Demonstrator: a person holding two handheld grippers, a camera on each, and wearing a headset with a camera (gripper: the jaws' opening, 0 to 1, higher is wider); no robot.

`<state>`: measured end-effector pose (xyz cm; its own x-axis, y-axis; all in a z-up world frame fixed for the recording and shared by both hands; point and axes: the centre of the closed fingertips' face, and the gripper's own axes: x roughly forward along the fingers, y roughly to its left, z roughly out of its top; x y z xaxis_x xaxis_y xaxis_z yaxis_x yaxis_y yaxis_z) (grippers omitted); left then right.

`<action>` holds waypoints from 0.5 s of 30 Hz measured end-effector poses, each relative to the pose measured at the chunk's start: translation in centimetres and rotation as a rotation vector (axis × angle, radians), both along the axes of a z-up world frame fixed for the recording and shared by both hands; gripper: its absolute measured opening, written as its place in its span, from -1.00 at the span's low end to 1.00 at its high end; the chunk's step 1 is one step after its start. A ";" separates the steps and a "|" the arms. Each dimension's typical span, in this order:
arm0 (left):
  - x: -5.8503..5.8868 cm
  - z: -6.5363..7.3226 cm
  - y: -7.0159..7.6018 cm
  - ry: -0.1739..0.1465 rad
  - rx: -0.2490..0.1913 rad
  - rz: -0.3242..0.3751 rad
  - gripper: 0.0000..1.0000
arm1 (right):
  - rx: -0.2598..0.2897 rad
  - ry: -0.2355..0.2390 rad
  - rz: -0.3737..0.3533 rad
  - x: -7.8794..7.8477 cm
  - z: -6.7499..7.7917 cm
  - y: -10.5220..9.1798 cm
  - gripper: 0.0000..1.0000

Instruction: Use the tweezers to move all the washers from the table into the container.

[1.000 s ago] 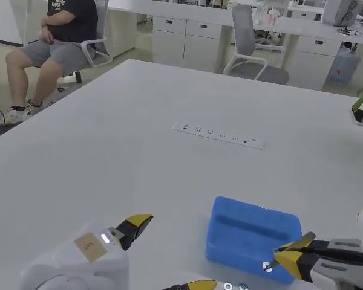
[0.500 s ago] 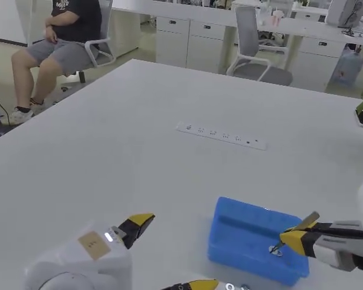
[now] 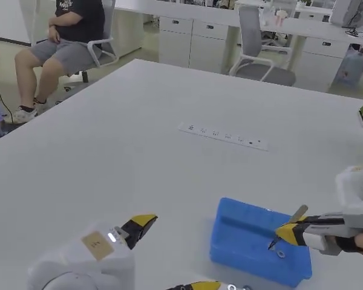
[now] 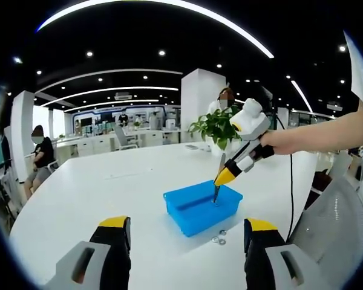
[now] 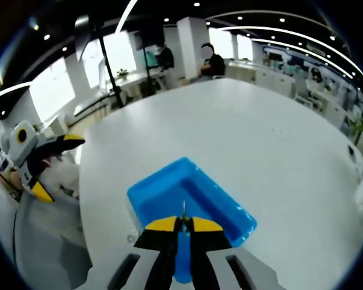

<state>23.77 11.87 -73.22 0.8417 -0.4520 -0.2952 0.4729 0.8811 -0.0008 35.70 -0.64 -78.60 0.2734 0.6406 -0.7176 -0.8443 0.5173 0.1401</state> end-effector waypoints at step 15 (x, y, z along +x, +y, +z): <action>-0.1 -0.1 -0.2 0.009 0.008 -0.008 0.54 | -0.052 0.052 -0.012 1.2 -2.2 -0.3 -0.93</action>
<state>23.67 11.62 -73.31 0.8353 -0.4563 -0.3067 0.4800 0.8773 0.0020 36.89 -0.95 -80.77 0.2422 0.5987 -0.7635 -0.8304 0.5349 0.1560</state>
